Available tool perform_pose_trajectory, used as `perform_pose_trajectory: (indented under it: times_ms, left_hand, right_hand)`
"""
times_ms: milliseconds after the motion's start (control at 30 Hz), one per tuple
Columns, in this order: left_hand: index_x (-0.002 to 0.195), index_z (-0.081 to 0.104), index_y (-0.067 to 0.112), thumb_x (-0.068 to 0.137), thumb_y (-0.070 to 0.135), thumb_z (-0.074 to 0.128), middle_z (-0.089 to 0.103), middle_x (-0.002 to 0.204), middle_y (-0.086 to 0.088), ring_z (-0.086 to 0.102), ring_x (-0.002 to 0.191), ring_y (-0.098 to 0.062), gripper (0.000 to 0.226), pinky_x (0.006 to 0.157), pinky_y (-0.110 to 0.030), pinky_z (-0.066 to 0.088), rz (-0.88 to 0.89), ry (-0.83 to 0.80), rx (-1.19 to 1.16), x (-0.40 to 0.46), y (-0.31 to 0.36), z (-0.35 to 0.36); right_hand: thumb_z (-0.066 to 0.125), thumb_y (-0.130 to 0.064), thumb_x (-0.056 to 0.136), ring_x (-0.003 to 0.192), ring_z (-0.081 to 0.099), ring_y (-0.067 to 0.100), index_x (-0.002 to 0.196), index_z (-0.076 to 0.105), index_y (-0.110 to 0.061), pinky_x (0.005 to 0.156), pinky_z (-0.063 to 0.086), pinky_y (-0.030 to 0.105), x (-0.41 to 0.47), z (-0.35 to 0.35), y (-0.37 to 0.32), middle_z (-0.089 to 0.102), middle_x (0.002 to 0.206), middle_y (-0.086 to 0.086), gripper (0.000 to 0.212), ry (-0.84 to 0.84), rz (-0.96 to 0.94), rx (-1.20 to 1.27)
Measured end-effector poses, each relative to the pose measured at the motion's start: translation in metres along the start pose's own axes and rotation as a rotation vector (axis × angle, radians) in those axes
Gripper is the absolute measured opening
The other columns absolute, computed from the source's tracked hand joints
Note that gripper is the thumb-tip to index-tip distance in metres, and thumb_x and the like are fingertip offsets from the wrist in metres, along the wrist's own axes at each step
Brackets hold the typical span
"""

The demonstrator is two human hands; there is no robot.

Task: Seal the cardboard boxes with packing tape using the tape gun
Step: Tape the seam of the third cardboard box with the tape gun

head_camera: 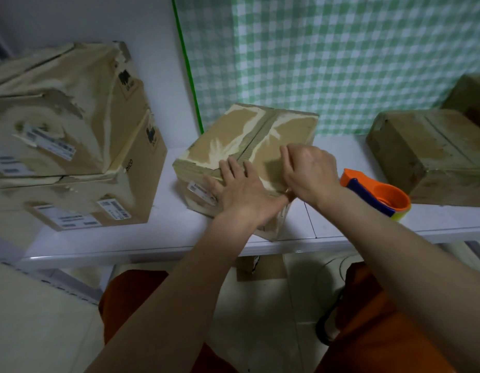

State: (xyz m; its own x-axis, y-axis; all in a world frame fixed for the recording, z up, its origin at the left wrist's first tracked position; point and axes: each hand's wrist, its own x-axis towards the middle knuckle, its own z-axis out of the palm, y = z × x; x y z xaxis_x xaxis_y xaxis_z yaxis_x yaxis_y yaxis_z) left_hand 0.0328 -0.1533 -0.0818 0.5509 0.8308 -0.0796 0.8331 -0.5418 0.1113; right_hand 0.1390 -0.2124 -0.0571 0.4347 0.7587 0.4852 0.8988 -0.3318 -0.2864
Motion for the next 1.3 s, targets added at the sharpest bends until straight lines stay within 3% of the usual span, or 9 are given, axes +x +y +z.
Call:
perform_pose_trajectory:
  times_ms: [167,300,433,667,767,933,1100,1200,1300]
  left_hand:
    - [0.153,0.001,0.014,0.091,0.068,0.025,-0.003,0.157,-0.027,-0.005,0.145,-0.039,0.086,0.118,-0.049,-0.004,0.161,0.061,0.073,-0.008,-0.005,-0.001]
    - [0.154,0.003,0.021,0.096,0.053,0.028,-0.002,0.159,-0.021,-0.004,0.147,-0.031,0.071,0.118,-0.042,-0.002,0.32,0.091,0.036,-0.024,-0.041,0.0]
    - [0.153,0.008,0.025,0.09,0.048,0.028,0.001,0.161,-0.011,-0.002,0.147,-0.023,0.07,0.118,-0.037,-0.001,0.41,0.052,-0.023,-0.034,-0.074,-0.005]
    - [0.15,0.02,0.025,0.096,0.051,0.036,0.005,0.161,-0.005,-0.005,0.147,-0.023,0.062,0.115,-0.057,0.001,0.226,0.061,-0.197,-0.05,-0.055,-0.003]
    - [0.15,0.021,0.03,0.095,0.06,0.026,0.007,0.161,-0.002,-0.005,0.147,-0.026,0.063,0.115,-0.058,0.005,0.177,0.097,-0.238,-0.045,-0.046,0.003]
    - [0.149,0.014,0.043,0.097,0.059,0.02,0.007,0.161,0.007,0.004,0.147,-0.023,0.055,0.112,-0.056,0.017,0.233,0.113,-0.026,-0.013,-0.065,-0.002]
    - [0.147,0.018,0.049,0.091,0.068,0.019,0.01,0.161,0.008,0.007,0.147,-0.021,0.059,0.115,-0.058,0.0,0.256,0.084,0.086,0.03,-0.082,-0.017]
    - [0.148,0.016,0.048,0.091,0.069,0.018,0.006,0.161,0.001,0.002,0.148,-0.027,0.061,0.117,-0.053,-0.003,0.208,-0.017,0.028,0.036,-0.055,-0.02]
    - [0.15,0.011,0.043,0.097,0.059,0.016,0.0,0.162,-0.001,-0.002,0.148,-0.026,0.055,0.118,-0.049,-0.003,0.357,-0.055,0.069,0.024,-0.011,-0.017]
  right_hand:
    - [0.04,-0.028,0.098,0.096,0.054,0.036,0.076,0.05,-0.01,0.069,0.037,0.037,0.023,0.01,0.009,0.062,0.095,0.015,0.03,-0.078,0.005,-0.036]
    - [0.043,-0.03,0.097,0.114,0.045,0.033,0.104,0.06,-0.003,0.086,0.042,0.04,0.037,0.018,0.027,0.054,0.117,0.015,0.033,-0.172,0.082,-0.041]
    - [0.039,-0.04,0.097,0.125,0.039,0.036,0.12,0.055,-0.001,0.104,0.033,0.044,0.048,0.027,0.042,0.05,0.131,0.021,0.048,-0.233,0.173,-0.121]
    - [0.035,-0.055,0.094,0.128,0.034,0.04,0.134,0.043,-0.008,0.103,0.031,0.049,0.067,0.034,0.047,0.041,0.137,0.023,0.063,-0.347,0.361,-0.166]
    - [0.036,-0.053,0.094,0.126,0.033,0.039,0.132,0.046,-0.01,0.1,0.033,0.049,0.062,0.034,0.048,0.04,0.134,0.022,0.058,-0.325,0.399,-0.139]
    - [0.035,-0.041,0.097,0.121,0.039,0.04,0.126,0.05,-0.004,0.097,0.037,0.044,0.036,0.01,0.054,0.042,0.128,0.025,0.05,-0.275,0.399,-0.271]
    - [0.045,-0.016,0.094,0.113,0.052,0.039,0.12,0.055,-0.002,0.091,0.043,0.04,0.001,-0.022,0.043,0.05,0.123,0.022,0.031,-0.342,0.332,-0.333]
    - [0.046,-0.014,0.092,0.098,0.06,0.038,0.092,0.059,-0.003,0.073,0.043,0.038,-0.029,-0.031,0.012,0.063,0.106,0.022,0.017,-0.298,0.214,-0.24]
    - [0.045,-0.017,0.091,0.085,0.061,0.038,0.073,0.054,-0.007,0.061,0.029,0.033,-0.052,-0.031,-0.017,0.065,0.091,0.021,0.022,-0.26,0.081,-0.126]
